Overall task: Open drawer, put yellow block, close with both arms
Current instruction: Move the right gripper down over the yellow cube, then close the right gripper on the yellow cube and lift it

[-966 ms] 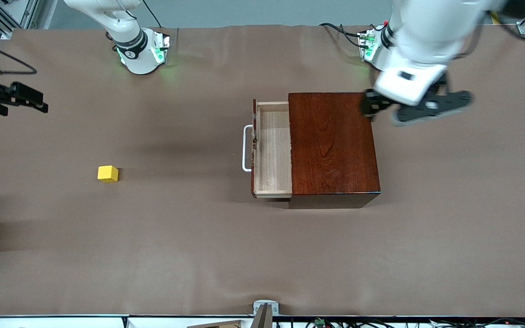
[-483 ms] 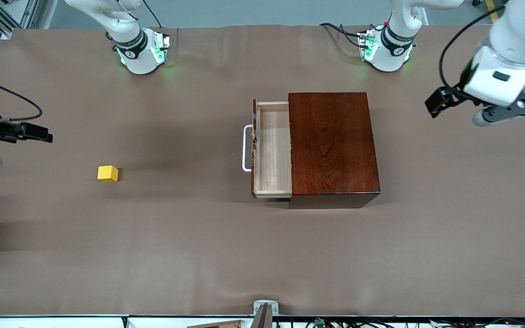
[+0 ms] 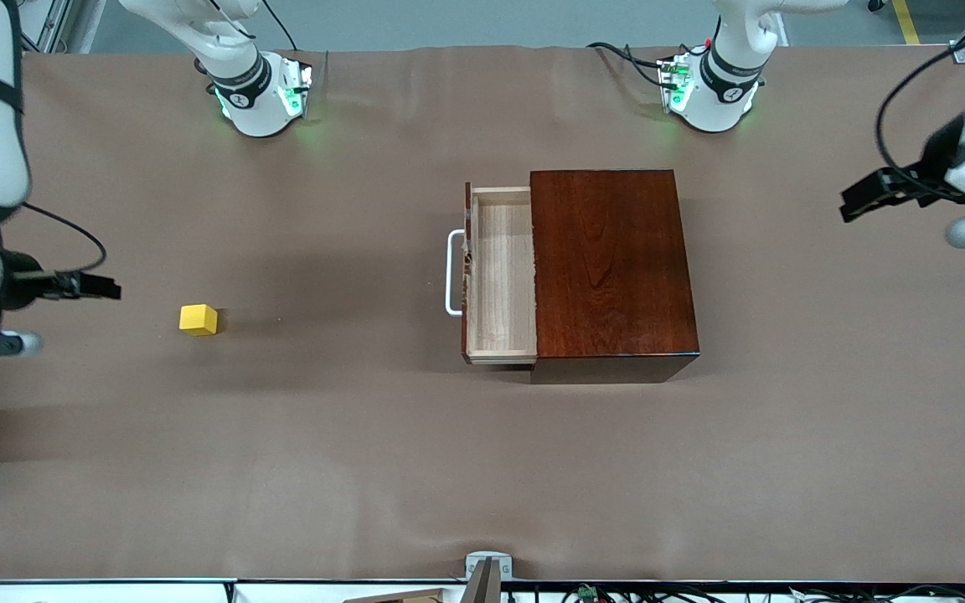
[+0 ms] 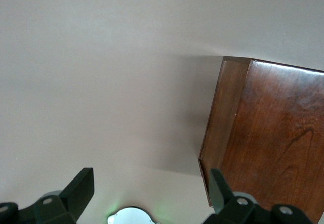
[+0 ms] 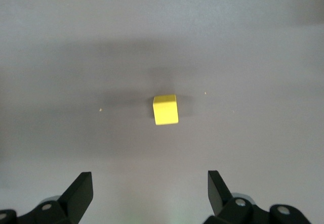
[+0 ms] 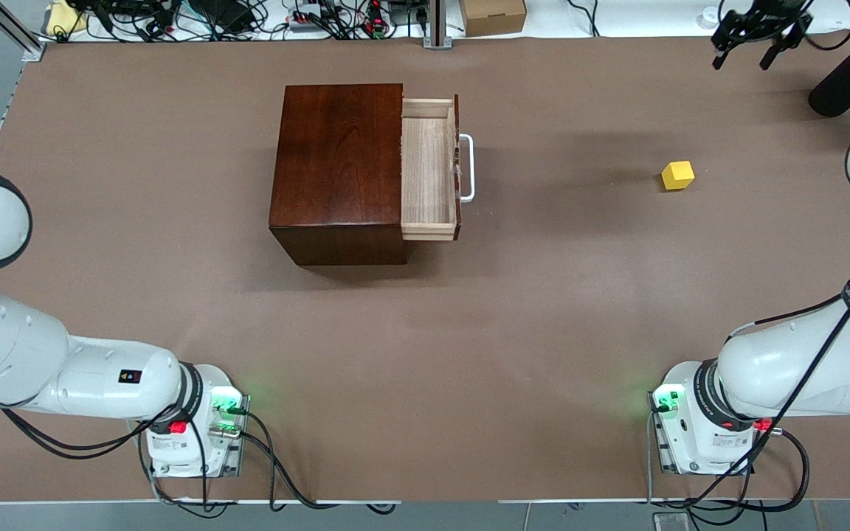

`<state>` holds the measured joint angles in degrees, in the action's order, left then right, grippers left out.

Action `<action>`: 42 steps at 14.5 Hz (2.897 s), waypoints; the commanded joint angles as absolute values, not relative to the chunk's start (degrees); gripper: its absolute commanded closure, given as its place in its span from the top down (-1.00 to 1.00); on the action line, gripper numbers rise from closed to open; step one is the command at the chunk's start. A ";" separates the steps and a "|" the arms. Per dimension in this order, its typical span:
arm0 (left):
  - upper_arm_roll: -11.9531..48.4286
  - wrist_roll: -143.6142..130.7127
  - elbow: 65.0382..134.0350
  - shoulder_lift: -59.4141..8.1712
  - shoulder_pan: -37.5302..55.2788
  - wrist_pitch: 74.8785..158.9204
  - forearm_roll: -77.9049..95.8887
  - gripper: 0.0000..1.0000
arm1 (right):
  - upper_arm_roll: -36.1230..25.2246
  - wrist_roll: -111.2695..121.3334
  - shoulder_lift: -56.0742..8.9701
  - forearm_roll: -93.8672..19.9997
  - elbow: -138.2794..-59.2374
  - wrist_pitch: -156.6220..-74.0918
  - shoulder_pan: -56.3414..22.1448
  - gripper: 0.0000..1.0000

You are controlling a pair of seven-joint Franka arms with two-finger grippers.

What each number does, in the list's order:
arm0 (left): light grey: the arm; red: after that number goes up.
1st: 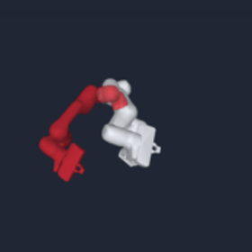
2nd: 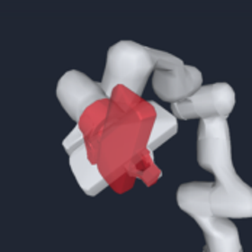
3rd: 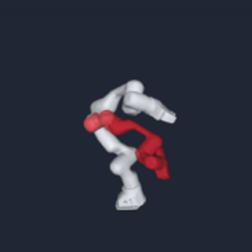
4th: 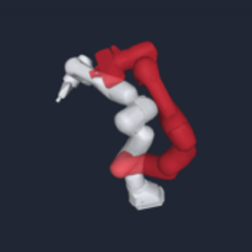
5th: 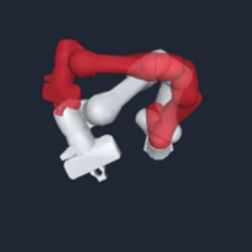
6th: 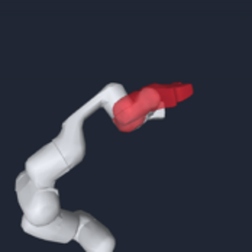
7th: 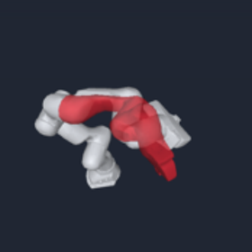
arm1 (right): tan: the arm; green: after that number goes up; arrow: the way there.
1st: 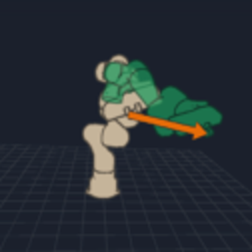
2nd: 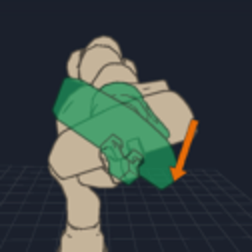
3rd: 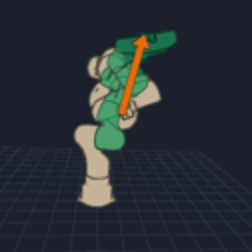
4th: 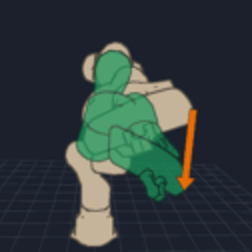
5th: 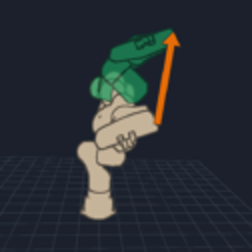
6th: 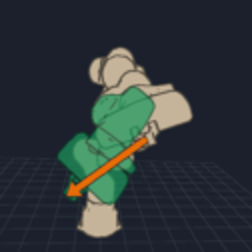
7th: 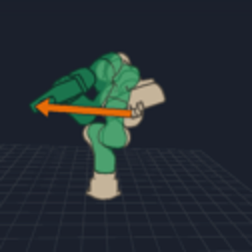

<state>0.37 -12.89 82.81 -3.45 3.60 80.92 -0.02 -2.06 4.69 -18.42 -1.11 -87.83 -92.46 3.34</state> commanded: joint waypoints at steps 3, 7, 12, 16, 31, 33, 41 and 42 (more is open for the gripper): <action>0.79 -10.20 83.58 -1.67 2.64 82.53 0.26 1.00 | -1.49 4.04 -18.19 -1.76 -100.61 -105.35 3.69 1.00; 1.14 -10.11 83.41 -1.67 2.64 82.71 0.26 1.00 | -1.49 4.04 -18.37 -1.76 -109.76 -116.35 3.87 1.00; 1.32 -10.11 83.41 -1.50 2.72 82.79 0.26 1.00 | -1.49 4.04 -18.46 -1.76 -119.51 -128.91 3.78 1.00; 1.41 -10.11 83.50 -1.32 2.72 82.79 0.35 1.00 | -1.49 4.22 -20.82 -1.76 -121.64 -133.41 3.87 1.00; 1.41 -10.20 83.41 -1.67 2.81 83.76 0.35 1.00 | -1.41 8.09 -22.15 -1.67 -123.93 -138.00 4.40 -1.00; 1.41 -10.20 83.41 -1.67 2.81 83.76 0.35 1.00 | -1.06 7.65 -20.66 -1.76 -122.53 -132.48 3.96 -1.00; 1.41 -10.20 83.23 -1.67 2.81 83.85 0.35 1.00 | -0.53 -3.06 -18.02 -2.02 -104.52 -104.26 -2.71 -1.00; 1.41 -10.20 83.23 -1.67 2.81 83.85 0.35 1.00 | -0.27 -4.29 -17.93 -2.28 -102.85 -102.24 -3.51 -1.00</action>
<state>1.20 -11.12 82.63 -2.71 3.08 83.28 0.01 -0.52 -1.14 -17.82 -1.52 -106.77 -106.53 -1.88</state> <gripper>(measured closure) 0.000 0.445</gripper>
